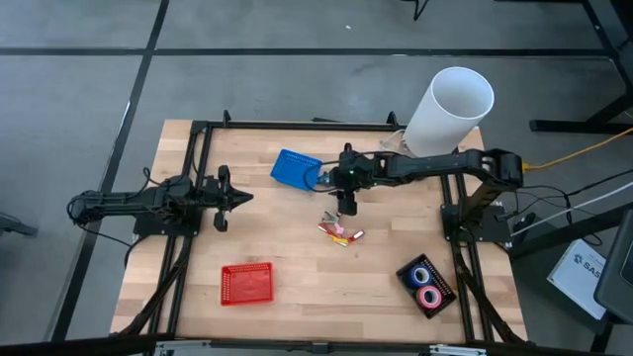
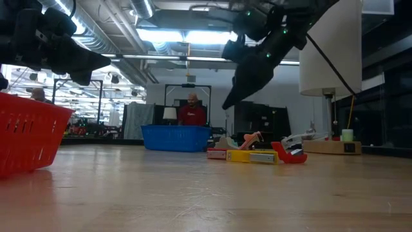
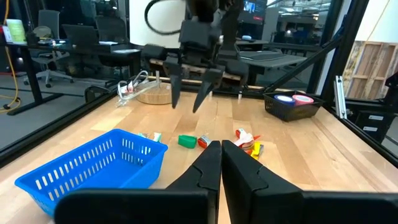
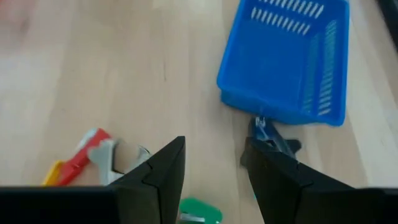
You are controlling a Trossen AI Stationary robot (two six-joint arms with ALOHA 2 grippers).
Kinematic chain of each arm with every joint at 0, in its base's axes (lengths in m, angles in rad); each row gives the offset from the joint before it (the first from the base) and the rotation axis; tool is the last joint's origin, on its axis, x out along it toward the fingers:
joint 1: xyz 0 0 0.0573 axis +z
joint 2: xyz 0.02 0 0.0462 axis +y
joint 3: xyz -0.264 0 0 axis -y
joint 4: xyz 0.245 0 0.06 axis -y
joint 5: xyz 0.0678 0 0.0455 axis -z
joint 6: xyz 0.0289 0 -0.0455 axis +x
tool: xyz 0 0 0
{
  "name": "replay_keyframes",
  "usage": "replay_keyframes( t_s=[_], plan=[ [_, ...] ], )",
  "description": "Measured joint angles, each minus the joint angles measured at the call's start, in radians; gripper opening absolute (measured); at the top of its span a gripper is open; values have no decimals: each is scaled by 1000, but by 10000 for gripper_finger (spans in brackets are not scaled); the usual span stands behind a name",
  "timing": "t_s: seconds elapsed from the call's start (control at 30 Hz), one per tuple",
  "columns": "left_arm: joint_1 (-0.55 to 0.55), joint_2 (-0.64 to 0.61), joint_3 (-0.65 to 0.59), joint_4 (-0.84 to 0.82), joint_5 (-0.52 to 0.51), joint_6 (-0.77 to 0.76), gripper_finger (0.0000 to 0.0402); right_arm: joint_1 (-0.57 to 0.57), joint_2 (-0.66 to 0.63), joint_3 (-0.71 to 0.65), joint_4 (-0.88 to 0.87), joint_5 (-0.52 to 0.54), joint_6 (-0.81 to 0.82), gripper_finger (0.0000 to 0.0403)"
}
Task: Pick and place Stapler, Stapler remover, tape
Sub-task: Put the black staple remover into the blue bin
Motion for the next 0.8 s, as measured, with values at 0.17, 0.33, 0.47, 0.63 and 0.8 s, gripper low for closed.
replay_keyframes(
  t_s=[0.17,0.33,0.47,0.63,0.8],
  plan=[
    [0,0,0,0,0,0,12,-19,56,0,7,1,-30,169],
    [0,0,0,0,0,0,10,-40,105,0,59,4,-102,169],
    [0,0,0,0,0,0,8,-48,149,0,132,3,-105,169],
    [0,0,0,0,0,0,13,-63,212,0,187,3,-105,169],
    [0,0,0,0,0,0,9,-63,243,0,192,49,-108,167]
  ],
)
